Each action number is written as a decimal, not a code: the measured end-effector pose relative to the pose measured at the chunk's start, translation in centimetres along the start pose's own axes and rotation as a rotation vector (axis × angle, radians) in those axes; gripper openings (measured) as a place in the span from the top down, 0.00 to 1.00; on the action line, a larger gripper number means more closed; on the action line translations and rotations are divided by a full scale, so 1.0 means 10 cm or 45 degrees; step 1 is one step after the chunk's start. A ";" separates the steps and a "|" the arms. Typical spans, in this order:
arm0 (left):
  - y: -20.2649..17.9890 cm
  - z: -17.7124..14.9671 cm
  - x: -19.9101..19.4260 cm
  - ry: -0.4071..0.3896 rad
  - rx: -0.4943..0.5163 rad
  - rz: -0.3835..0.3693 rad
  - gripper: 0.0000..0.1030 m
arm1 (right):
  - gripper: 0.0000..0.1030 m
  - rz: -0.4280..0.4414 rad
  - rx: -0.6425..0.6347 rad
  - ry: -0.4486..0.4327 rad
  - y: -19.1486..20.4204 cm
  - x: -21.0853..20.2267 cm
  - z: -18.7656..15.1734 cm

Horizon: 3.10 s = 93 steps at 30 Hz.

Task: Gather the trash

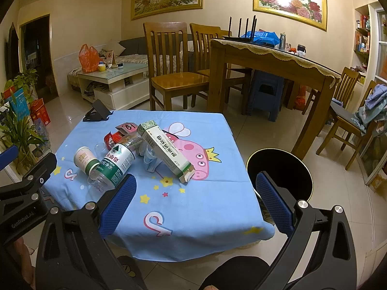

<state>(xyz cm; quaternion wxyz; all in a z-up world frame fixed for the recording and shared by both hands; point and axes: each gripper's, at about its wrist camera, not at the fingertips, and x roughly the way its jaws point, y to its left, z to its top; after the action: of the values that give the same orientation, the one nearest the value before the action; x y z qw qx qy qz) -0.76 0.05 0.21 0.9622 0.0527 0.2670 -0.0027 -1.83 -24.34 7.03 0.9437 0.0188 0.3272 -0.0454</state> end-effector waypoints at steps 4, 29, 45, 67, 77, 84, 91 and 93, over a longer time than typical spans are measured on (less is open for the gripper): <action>-0.02 -0.05 0.03 0.009 0.001 -0.002 0.06 | 0.05 -0.001 -0.002 -0.001 0.00 0.00 0.00; -0.04 -0.13 0.11 0.054 0.003 -0.015 0.06 | 0.05 0.000 -0.004 0.019 -0.02 0.02 -0.02; 0.03 -0.08 0.32 0.144 -0.014 -0.029 0.06 | 0.05 0.003 -0.012 0.059 0.01 0.10 0.01; 0.04 -0.07 0.39 0.158 -0.017 -0.022 0.06 | 0.05 0.005 -0.016 0.072 -0.02 0.16 0.04; 0.12 -0.12 0.50 0.184 -0.030 -0.015 0.06 | 0.05 -0.002 -0.044 0.088 -0.03 0.19 0.01; 0.20 -0.17 0.67 0.252 -0.061 -0.036 0.06 | 0.05 -0.002 -0.066 0.123 0.04 0.26 0.02; 0.41 -0.23 0.89 0.353 -0.146 -0.069 0.06 | 0.05 0.026 -0.070 0.170 0.06 0.37 0.02; 0.52 -0.25 0.98 0.395 -0.199 -0.079 0.06 | 0.05 0.065 -0.053 0.217 0.05 0.49 0.01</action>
<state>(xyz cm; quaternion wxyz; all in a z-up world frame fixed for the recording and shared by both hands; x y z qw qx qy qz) 6.52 5.69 -6.48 0.9101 -0.0307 0.4133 -0.0034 2.09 -24.17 4.07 0.9135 0.0113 0.4065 -0.0126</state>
